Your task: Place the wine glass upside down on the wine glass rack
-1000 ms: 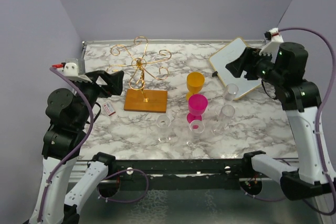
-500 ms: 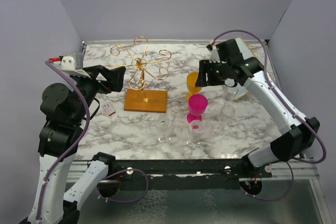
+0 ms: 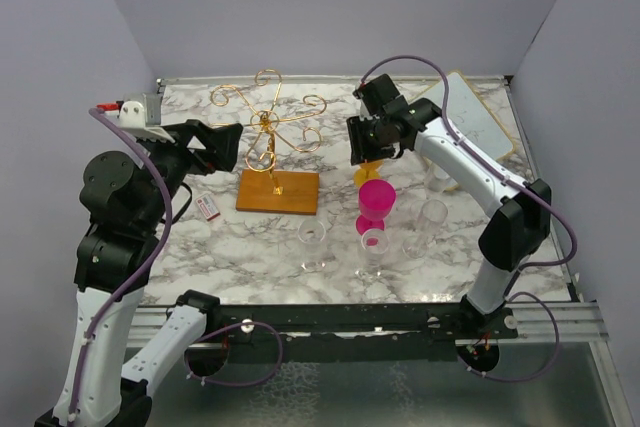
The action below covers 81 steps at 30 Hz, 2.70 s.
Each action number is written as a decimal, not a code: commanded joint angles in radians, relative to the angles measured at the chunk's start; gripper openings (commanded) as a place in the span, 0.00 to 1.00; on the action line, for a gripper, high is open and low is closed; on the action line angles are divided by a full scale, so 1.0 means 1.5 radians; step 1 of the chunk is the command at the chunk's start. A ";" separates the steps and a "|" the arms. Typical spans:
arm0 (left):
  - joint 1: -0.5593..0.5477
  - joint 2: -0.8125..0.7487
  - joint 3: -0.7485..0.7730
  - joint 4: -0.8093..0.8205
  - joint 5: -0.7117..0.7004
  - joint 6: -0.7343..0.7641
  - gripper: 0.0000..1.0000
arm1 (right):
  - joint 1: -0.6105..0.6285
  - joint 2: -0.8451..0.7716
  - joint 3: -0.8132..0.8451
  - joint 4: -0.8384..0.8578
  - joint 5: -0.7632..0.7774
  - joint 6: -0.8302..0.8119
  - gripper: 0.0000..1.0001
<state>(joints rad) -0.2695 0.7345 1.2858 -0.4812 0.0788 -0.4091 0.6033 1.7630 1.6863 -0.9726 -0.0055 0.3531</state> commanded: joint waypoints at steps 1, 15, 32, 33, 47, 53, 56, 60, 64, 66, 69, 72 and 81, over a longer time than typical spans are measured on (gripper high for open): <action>0.004 -0.001 0.028 0.013 0.012 -0.001 0.99 | 0.007 0.010 0.059 -0.007 0.045 -0.011 0.43; 0.003 0.005 0.039 0.013 0.004 -0.004 0.99 | 0.007 0.033 0.019 0.062 0.139 -0.013 0.44; 0.003 0.024 0.068 0.012 0.028 -0.017 0.99 | 0.008 0.046 0.033 0.093 0.110 -0.110 0.01; 0.003 0.028 0.071 0.012 0.030 -0.019 0.99 | 0.008 0.033 0.028 0.103 0.112 -0.112 0.01; 0.003 0.181 0.143 0.087 0.208 -0.125 0.97 | 0.007 -0.246 -0.133 0.430 0.125 -0.077 0.01; -0.012 0.261 0.141 0.229 0.281 -0.284 0.96 | 0.008 -0.333 -0.212 0.623 0.121 -0.012 0.01; -0.049 0.292 0.135 0.287 0.250 -0.366 0.95 | 0.008 -0.359 -0.237 0.693 0.119 0.029 0.01; -0.121 0.344 0.137 0.361 0.199 -0.473 0.92 | 0.008 -0.376 -0.246 0.764 0.123 0.076 0.01; -0.178 0.394 0.158 0.372 0.124 -0.524 0.90 | 0.008 -0.387 -0.239 0.801 0.126 0.111 0.01; -0.195 0.408 0.151 0.393 0.085 -0.554 0.88 | 0.008 -0.390 -0.233 0.813 0.123 0.121 0.01; -0.212 0.435 0.145 0.438 0.038 -0.600 0.86 | 0.008 -0.393 -0.224 0.819 0.109 0.137 0.01; -0.225 0.461 0.157 0.486 0.006 -0.624 0.82 | 0.008 -0.396 -0.224 0.814 0.084 0.157 0.01; -0.265 0.489 0.170 0.492 -0.119 -0.672 0.68 | 0.008 -0.417 -0.250 0.820 0.036 0.208 0.01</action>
<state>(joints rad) -0.6525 1.4681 1.5143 0.1982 0.0349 -1.3380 0.6090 1.1767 1.3224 0.2104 0.1059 0.6121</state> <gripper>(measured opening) 0.727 0.020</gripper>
